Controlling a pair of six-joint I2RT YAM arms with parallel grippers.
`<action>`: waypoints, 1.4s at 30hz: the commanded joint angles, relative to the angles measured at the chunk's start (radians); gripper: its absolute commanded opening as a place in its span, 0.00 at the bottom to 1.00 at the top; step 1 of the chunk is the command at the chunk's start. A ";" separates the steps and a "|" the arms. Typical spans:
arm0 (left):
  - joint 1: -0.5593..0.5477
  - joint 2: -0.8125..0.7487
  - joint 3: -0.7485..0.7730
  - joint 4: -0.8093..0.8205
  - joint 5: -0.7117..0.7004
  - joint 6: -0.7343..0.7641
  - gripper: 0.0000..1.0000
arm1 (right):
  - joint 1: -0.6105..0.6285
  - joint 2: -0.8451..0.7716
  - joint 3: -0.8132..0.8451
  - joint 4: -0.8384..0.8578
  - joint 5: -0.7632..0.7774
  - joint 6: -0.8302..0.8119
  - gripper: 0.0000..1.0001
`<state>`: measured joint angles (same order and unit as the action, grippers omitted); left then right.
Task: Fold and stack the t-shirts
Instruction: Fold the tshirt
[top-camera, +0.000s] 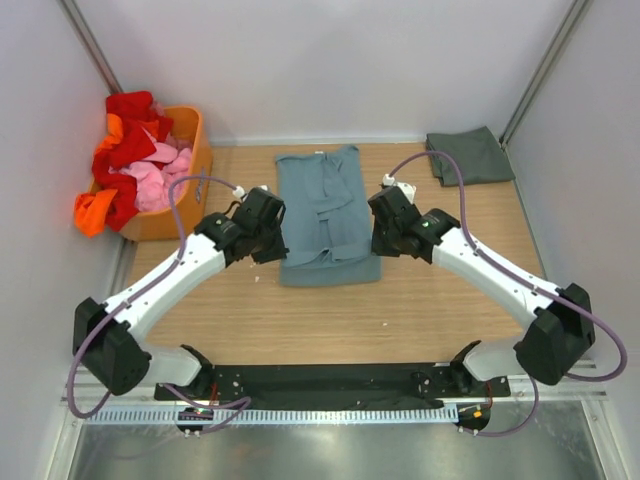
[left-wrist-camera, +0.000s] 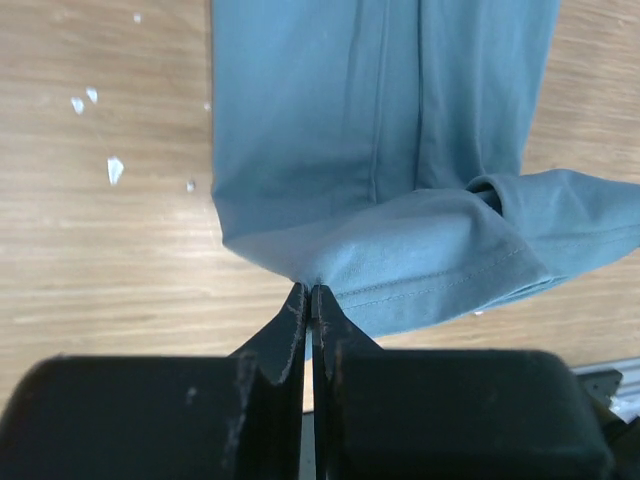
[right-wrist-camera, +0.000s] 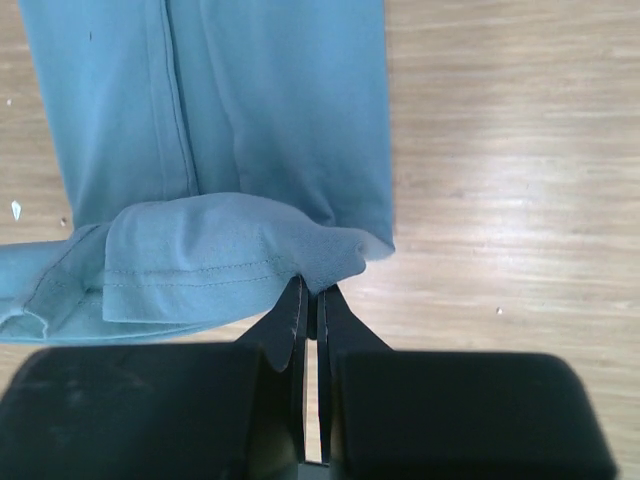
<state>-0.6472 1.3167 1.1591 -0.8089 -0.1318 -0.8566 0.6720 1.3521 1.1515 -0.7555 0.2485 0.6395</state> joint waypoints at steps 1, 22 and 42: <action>0.046 0.061 0.077 0.023 0.026 0.093 0.00 | -0.063 0.056 0.079 0.061 -0.049 -0.103 0.01; 0.288 0.737 0.621 -0.050 0.101 0.243 0.38 | -0.288 0.718 0.687 0.062 -0.271 -0.236 0.69; 0.305 0.194 -0.091 0.328 0.368 0.133 0.77 | -0.327 0.162 -0.127 0.321 -0.502 -0.140 0.80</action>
<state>-0.3382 1.5330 1.2293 -0.6571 0.0853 -0.6716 0.3393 1.5539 1.1259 -0.5430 -0.1459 0.4572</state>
